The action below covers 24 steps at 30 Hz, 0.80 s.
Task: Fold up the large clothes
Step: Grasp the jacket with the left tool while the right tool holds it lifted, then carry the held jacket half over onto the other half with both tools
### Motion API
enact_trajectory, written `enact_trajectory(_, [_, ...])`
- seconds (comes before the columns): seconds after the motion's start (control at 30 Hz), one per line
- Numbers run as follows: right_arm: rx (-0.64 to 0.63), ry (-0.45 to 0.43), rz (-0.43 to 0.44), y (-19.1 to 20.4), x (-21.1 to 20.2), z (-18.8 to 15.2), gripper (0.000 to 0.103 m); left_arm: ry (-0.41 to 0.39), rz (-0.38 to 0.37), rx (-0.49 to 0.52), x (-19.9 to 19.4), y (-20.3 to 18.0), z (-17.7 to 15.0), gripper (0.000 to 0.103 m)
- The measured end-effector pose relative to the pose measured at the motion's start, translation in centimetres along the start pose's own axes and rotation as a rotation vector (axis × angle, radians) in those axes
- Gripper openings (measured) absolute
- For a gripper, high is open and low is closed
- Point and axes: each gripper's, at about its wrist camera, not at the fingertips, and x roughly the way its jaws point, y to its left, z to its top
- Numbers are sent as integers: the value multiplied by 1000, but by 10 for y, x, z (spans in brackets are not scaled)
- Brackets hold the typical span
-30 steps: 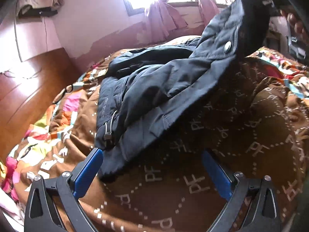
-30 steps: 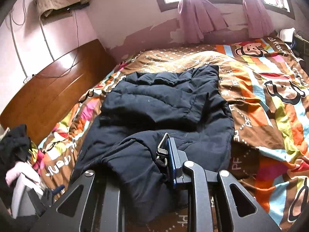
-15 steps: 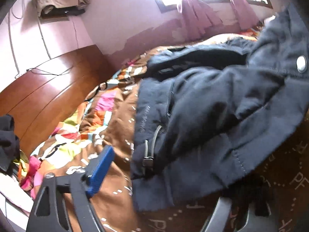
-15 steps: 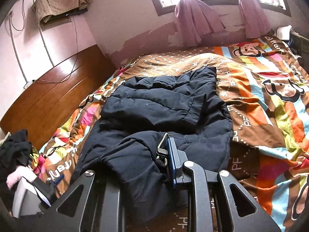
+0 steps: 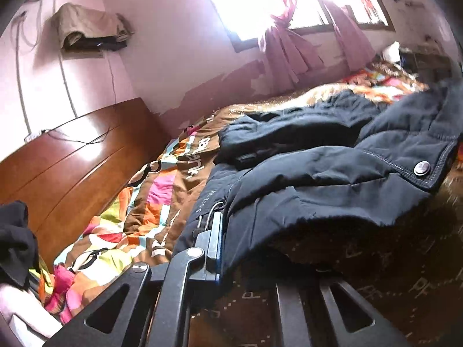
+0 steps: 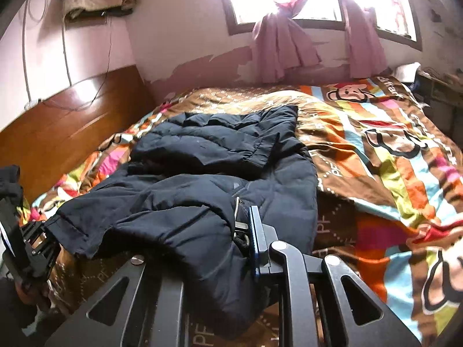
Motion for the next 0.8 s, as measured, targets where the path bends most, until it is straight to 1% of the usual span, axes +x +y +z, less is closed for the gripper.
enact_trajectory(0.17, [25,-37,8,-5,-22,-16,14,-40,-8,-25,-29,13,10,8])
enact_trajectory(0.3, [11,-46,26,-2,-46,-34,14,-25,-14,-64,-57,25,7,8])
enact_trajectory(0.43, [-10,-71,37,5,-78,-48,14,-23,-22,-86,-87,33,-1,7])
enact_trajectory(0.57, [-38,-115,46,14,-117,-57,14,-40,-16,-90,-122,43,-7,7])
enact_trajectory(0.73, [-85,-177,62,28,-163,-59,14,-57,-24,-139,-159,62,-4,7])
enact_trajectory(0.8, [-84,-199,70,32,-178,-61,14,-67,-28,-148,-169,69,-1,7])
